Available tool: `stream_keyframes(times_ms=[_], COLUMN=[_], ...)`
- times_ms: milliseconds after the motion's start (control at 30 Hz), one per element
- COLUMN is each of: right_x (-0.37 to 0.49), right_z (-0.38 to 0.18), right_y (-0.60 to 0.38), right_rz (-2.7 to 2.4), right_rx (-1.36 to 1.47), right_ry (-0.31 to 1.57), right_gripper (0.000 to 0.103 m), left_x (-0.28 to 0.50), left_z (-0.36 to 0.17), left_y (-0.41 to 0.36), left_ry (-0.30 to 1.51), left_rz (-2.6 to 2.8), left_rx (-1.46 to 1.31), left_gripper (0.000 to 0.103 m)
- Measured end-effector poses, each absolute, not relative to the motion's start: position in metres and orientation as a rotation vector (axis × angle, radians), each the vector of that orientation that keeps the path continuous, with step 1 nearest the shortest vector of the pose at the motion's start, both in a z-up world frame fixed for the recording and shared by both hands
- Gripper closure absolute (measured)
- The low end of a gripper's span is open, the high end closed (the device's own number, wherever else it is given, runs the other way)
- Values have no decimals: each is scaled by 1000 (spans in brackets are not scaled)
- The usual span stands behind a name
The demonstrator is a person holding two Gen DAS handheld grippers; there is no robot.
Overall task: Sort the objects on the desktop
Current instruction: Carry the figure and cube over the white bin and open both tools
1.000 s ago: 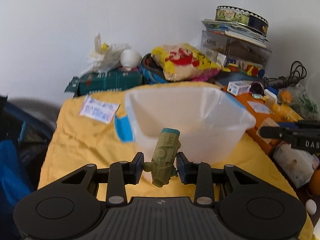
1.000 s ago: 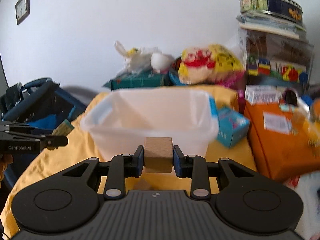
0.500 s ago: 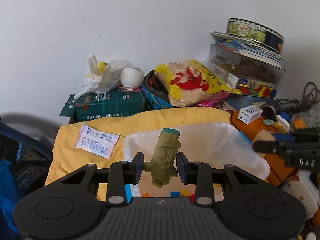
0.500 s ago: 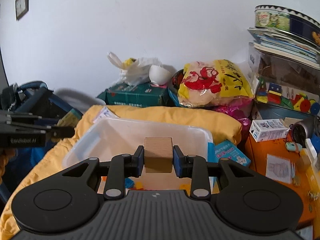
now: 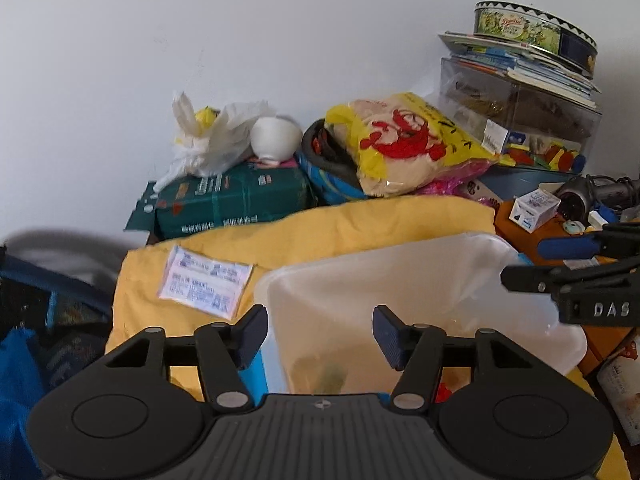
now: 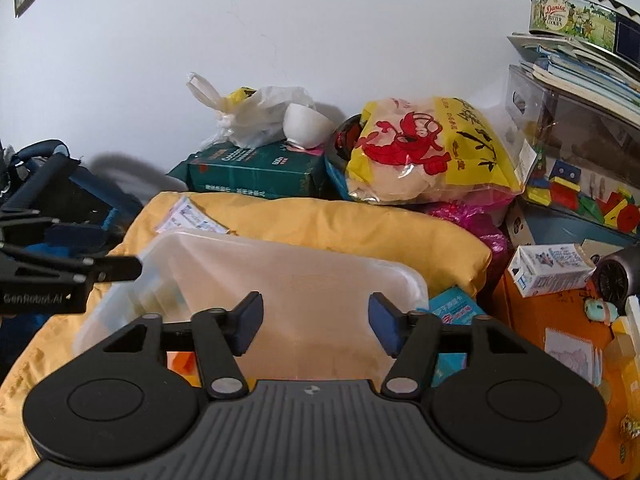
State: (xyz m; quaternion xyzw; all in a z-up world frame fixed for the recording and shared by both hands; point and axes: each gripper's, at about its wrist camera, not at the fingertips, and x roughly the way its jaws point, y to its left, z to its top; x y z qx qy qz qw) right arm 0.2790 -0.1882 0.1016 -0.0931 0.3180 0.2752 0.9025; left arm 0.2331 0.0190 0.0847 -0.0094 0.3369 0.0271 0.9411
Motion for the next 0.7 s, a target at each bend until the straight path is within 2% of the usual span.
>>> stream_keyframes(times_ms=[200, 433, 567, 700], right_x=[263, 189, 150, 134], right_z=[101, 88, 54, 10], right_y=[-205, -240, -253, -257], right_rz=[587, 637, 629, 623], right_rx=[-158, -138, -190, -222], right_ry=[639, 579, 621, 751], right_gripper=[41, 38, 37, 37], left_x=[204, 126, 89, 63], left_z=[76, 47, 15, -16], left_y=[22, 22, 19, 17], left_ry=[662, 643, 705, 764], left_rz=[50, -8, -24, -32], left_rx=[4, 1, 4, 26], left_gripper=[41, 41, 41, 41])
